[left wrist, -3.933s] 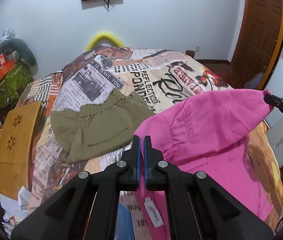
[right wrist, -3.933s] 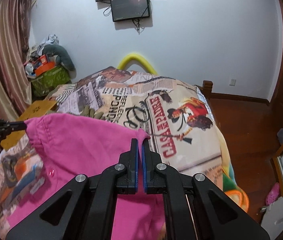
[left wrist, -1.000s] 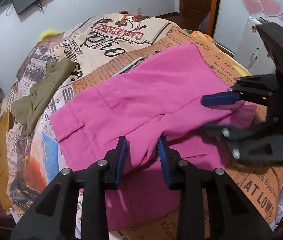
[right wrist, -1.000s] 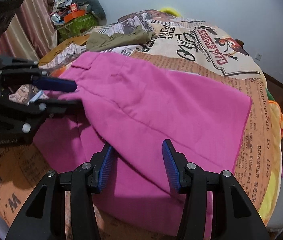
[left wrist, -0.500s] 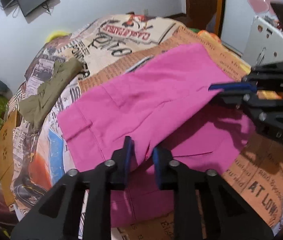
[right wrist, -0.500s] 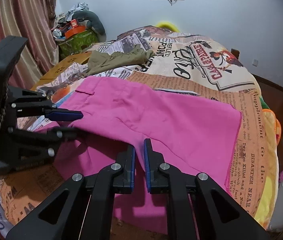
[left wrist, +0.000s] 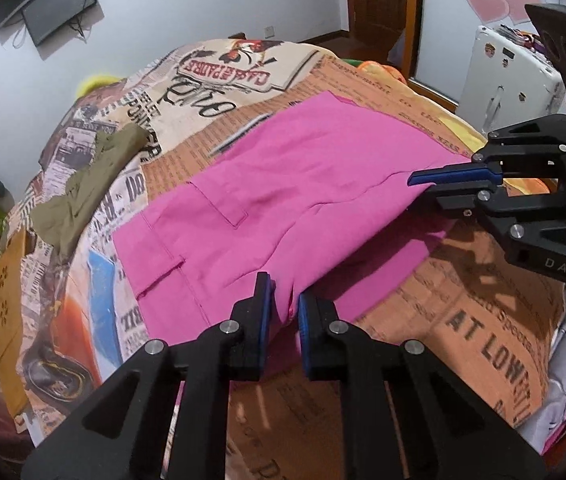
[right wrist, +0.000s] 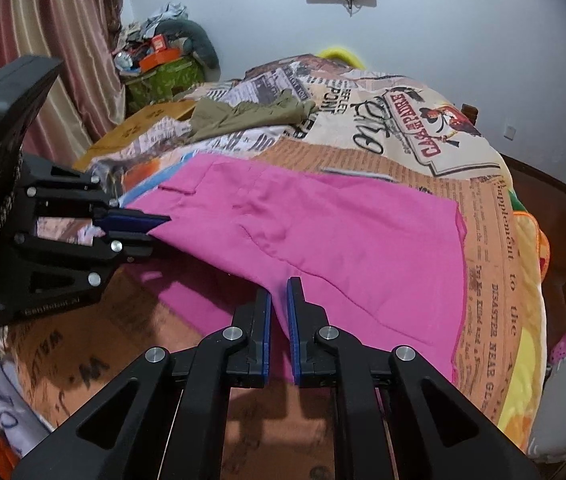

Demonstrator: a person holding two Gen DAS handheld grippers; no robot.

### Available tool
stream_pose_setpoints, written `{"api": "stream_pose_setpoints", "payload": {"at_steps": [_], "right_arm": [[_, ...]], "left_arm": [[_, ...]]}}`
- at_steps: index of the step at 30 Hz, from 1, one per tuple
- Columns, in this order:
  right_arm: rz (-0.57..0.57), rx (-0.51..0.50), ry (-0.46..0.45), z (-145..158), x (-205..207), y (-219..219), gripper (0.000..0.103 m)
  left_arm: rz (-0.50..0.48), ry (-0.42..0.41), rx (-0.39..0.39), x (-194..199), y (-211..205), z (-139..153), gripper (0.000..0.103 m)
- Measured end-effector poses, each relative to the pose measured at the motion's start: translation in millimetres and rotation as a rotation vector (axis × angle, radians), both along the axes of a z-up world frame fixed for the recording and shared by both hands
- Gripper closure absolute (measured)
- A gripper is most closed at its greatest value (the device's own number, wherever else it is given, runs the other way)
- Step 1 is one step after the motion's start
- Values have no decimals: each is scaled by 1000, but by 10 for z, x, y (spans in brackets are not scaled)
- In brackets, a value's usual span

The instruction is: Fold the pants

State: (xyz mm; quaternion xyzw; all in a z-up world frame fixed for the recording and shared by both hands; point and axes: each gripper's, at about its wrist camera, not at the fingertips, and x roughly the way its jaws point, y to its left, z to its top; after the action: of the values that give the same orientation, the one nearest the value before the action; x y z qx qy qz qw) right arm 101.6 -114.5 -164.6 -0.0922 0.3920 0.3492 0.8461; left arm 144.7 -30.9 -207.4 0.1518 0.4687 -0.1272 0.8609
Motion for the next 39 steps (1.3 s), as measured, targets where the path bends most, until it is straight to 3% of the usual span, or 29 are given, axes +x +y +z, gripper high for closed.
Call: {"api": "stream_pose_setpoints", "payload": {"at_steps": [12,16,20,23,26,30,39], "right_arm": [[-9,-41,64,-164,-118,-107,96],[-45,-1,111,-124,-157,-243,96],[-95,28,87,-5,-226,-414,96],[-159,34,73,41,-217,-565,86],[-222,38,58,51,-184,-704,73],[-305,54,82,3,-100,-889,72],[-412,76,164,-210,-23,-1152,71]], "left_arm": [[12,53,-18,-109,-17,-135,89],[38,65,-61,-168,74,-59,82],[78,32,-103,-279,250,90,62],[125,-7,-103,-310,440,179,54],[224,6,-139,-266,742,192,54],[323,30,-198,-234,1013,171,54],[316,102,-269,-153,835,16,54]]}}
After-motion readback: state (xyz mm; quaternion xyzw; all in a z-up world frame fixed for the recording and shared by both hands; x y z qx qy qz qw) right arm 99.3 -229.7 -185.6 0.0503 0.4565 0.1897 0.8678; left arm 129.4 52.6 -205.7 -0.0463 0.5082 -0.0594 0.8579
